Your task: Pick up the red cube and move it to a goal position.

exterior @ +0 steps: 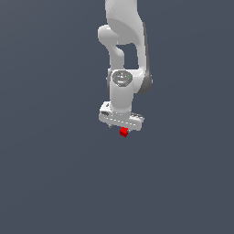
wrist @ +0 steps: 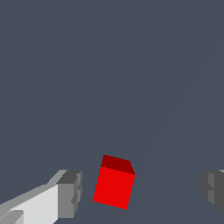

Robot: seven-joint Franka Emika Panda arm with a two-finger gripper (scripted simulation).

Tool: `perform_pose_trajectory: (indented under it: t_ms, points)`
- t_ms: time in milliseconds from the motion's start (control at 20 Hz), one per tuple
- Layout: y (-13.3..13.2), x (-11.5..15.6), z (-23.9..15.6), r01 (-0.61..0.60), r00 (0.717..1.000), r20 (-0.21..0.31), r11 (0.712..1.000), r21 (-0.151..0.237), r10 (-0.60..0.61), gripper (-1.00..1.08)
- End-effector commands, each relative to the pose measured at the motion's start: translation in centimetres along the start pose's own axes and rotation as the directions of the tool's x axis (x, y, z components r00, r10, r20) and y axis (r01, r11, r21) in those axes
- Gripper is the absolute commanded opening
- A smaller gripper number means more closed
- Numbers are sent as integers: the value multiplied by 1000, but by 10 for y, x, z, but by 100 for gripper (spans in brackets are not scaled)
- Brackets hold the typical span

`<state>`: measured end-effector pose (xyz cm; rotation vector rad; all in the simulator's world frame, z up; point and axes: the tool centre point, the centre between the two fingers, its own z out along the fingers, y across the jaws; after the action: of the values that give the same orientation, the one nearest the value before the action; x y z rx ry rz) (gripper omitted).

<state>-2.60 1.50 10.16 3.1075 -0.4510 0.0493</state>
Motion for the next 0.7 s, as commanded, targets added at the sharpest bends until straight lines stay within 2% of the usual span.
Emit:
perform_pose_trajectory:
  t_ms: [0,350,650]
  points:
    - [-2,-10,19,-57,998,7,998,-3,57,100]
    - [-10,-31,58,-175,984,21,984,-9,176,100]
    - [-16,-40,77,-229,973,28,973,-12,229,100]
